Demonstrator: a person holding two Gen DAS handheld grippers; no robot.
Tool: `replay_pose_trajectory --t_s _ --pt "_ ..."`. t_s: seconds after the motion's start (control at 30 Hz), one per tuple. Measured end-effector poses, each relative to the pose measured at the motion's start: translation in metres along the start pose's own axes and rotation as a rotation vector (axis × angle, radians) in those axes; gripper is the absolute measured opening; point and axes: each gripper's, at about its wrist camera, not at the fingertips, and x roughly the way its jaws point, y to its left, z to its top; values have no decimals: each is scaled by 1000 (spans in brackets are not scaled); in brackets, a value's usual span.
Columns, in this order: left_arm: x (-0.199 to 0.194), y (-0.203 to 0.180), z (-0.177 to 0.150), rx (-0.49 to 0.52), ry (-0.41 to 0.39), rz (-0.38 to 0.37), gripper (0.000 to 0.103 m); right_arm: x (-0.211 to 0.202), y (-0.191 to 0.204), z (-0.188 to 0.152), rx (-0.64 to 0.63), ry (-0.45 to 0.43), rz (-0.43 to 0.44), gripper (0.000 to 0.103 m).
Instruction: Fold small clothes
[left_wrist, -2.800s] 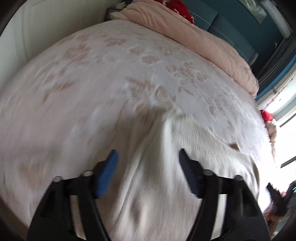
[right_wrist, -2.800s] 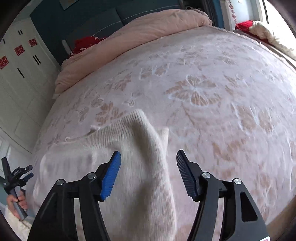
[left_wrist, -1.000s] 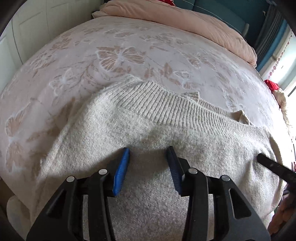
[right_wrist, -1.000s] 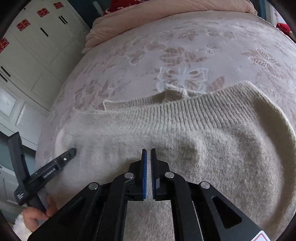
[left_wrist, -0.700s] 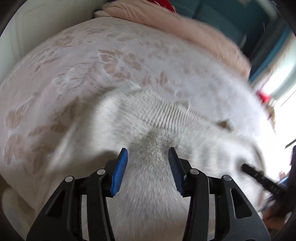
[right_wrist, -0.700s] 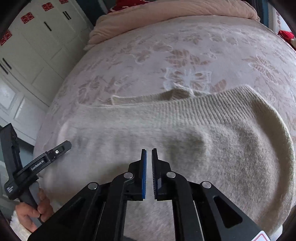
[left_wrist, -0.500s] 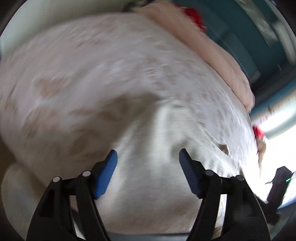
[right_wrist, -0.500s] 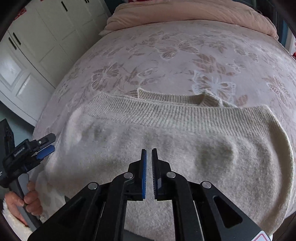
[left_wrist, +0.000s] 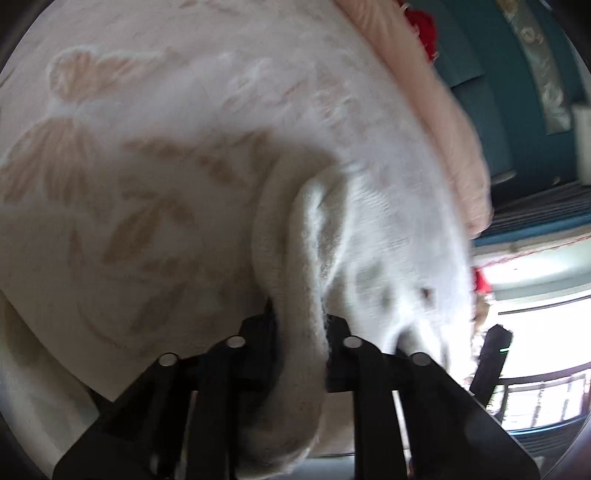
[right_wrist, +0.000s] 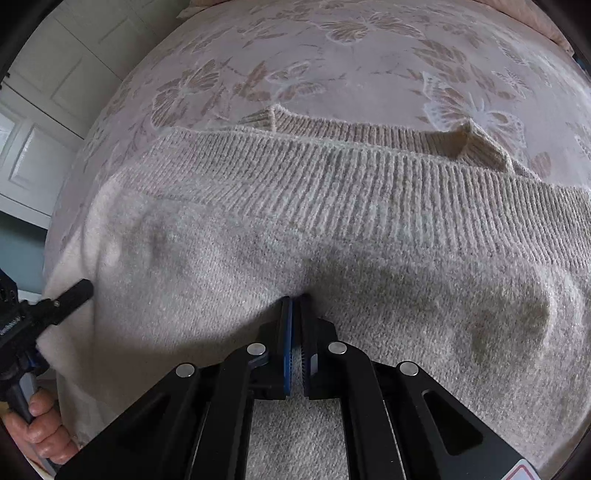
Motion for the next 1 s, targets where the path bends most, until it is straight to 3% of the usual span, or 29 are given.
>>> replay_pose_trajectory --t_s 0.17,0.27,0.4,0.5,0.67,0.77,0.87,1.0 --pt "-38 -83 -10 159 -45 -124 13 -1 -2 -3 13 -22 25 3" --pt "-39 -152 -33 306 -29 -171 13 -5 -13 -7 53 -37 78 2" --pt "-5 -222 -74 448 39 -157 13 -24 -37 -15 111 -91 197 2" --pt "26 -251 -101 515 71 -109 13 -60 -75 -33 188 -182 238 10" --pt "73 -260 -129 535 137 -33 13 -113 -156 -85 304 -282 190 12" --pt "81 -255 -135 530 145 -18 13 -130 -184 -118 352 -315 171 13" --pt "66 -242 -128 504 125 -31 13 -134 -191 -145 368 -324 139 13" --pt "12 -222 -93 454 30 -42 13 -130 -190 -165 338 -328 76 13"
